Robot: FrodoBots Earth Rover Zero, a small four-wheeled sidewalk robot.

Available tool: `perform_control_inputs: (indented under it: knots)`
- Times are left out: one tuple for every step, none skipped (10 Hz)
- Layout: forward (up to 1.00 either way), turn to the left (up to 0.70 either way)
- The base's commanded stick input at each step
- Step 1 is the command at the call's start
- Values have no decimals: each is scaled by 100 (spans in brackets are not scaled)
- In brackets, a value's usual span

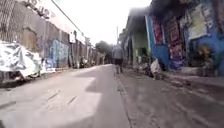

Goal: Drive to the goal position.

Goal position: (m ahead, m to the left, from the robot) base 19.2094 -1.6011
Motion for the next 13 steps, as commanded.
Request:
perform_control_inputs:
  knots:
    - [100, 0]
    - [100, 0]
    - [100, 0]
    - [100, 0]
    - [100, 0]
    - [100, 0]
    - [100, 0]
    - [100, 0]
    - [100, 0]
    - [100, 0]
    - [100, 0]
    - [100, 0]
    - [100, 0]
